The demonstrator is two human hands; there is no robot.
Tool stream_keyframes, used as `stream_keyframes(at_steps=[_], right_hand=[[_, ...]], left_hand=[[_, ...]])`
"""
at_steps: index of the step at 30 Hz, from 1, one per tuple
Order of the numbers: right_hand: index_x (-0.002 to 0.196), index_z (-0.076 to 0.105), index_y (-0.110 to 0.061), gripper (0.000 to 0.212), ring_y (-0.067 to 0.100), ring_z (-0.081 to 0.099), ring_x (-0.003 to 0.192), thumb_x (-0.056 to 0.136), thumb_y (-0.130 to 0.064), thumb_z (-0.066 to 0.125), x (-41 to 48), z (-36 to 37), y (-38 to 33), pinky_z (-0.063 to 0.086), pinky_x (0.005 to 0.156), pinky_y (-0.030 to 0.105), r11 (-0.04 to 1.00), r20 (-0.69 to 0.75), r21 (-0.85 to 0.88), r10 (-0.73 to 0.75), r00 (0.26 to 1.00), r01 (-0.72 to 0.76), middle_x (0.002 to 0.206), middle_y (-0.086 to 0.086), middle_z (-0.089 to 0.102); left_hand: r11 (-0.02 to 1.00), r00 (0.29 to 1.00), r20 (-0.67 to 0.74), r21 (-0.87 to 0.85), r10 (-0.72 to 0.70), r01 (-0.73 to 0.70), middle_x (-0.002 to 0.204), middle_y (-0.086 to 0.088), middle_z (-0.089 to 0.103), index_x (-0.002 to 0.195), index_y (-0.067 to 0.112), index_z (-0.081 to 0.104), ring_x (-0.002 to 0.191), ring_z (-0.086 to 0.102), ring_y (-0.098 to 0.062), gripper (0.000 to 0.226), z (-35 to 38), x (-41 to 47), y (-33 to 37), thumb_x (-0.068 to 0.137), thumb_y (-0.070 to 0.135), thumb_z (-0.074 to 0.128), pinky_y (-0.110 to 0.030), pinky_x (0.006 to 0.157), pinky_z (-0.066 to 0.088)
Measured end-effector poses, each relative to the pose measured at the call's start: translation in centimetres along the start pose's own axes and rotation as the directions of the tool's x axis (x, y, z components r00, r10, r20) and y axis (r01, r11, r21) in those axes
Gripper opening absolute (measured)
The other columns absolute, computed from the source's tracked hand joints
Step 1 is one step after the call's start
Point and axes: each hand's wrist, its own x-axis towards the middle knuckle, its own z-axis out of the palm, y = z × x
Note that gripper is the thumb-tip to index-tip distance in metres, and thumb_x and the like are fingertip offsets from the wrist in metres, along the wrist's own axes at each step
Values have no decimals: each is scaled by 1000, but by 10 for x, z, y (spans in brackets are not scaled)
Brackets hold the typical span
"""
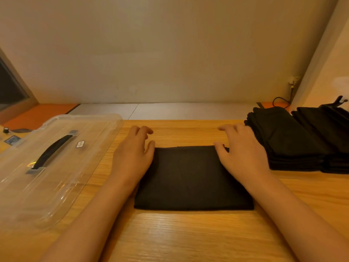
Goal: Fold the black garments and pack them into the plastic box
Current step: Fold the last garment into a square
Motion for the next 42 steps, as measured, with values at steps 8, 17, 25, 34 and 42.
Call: stream_keyframes(at_steps=[8,17,25,34,42], right_hand=[[153,5,-27,54,6,-16,145,103,-42,18,-20,33,-32,-7,120,33,939,476,31,-316,820,344,161,-8,-7],[153,-2,-26,57,11,-11,147,102,-45,14,-5,28,-1,-4,119,37,986,477,-130,-28,878,102,161,-6,-6],[154,4,-19,54,14,-8,147,104,-36,16,-12,14,-4,-4,118,37,994,365,-96,-8,931,47,161,-2,-4],[152,0,-35,54,8,-14,145,101,-49,13,-58,11,-31,-6,120,37,968,489,-49,-190,851,244,160,-11,-7],[154,4,-25,66,22,6,147,98,-59,11,-114,-40,-44,10,116,40,946,526,-286,24,850,150,161,2,5]], left_hand=[[965,868,464,92,177,-246,160,11,12,153,27,10,145,7,-1,54,22,-25,32,102,42,13,-27,119,6],[962,877,480,227,24,-151,160,12,-6,153,33,-4,145,-12,-3,63,24,-25,22,98,57,15,-32,120,-8],[948,900,364,288,-239,136,161,3,-9,154,25,-3,147,-12,-14,65,4,-30,10,98,56,10,-42,120,-7],[956,916,401,274,-16,-103,160,7,-10,152,23,-7,145,-14,-5,60,8,-85,42,101,48,13,-33,119,-8],[756,738,609,327,291,-567,156,9,-25,143,35,-27,139,-30,-7,74,-24,-47,12,72,56,-20,-30,112,-24]])
